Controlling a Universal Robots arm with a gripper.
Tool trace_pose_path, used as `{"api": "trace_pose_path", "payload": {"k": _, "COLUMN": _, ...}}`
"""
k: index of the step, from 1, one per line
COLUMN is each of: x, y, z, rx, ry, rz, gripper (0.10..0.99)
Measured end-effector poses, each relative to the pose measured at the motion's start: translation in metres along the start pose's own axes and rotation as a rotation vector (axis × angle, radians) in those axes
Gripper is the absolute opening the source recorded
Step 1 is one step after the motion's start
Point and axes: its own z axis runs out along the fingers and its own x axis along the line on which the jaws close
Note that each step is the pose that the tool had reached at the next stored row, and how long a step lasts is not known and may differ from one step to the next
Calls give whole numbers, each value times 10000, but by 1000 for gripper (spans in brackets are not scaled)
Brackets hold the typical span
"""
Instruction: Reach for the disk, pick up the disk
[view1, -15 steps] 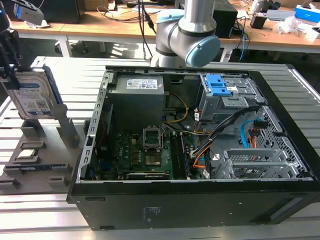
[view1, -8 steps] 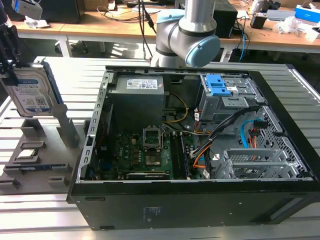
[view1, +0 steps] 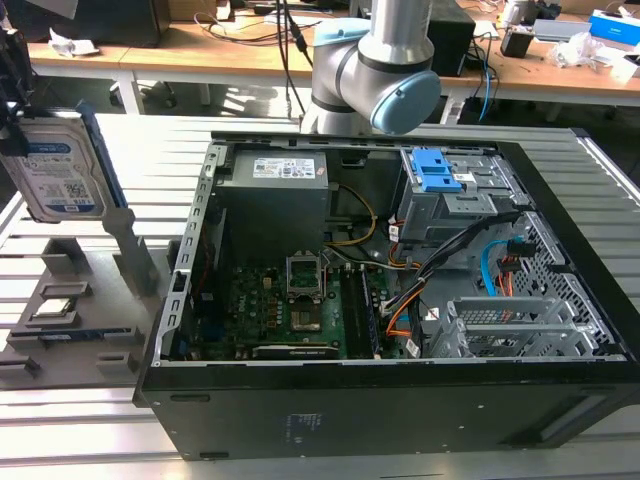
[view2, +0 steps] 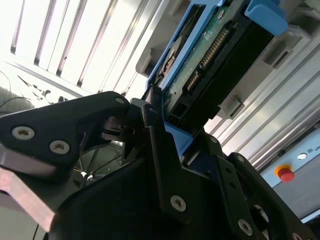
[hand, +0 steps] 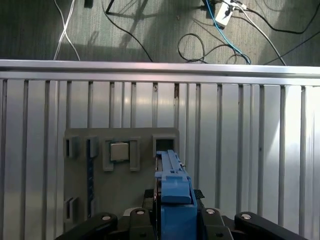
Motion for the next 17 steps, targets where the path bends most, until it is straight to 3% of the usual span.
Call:
{"api": "trace_pose_path", "payload": {"k": 12, "x": 2, "y": -2, "z": -245, "rx": -10, "ry": -1, "rz": 0, "gripper": 365}}
{"api": "trace_pose_path", "payload": {"k": 17, "x": 3, "y": -5, "z": -404, "rx": -19, "ry": -1, "rz": 0, "gripper": 365}}
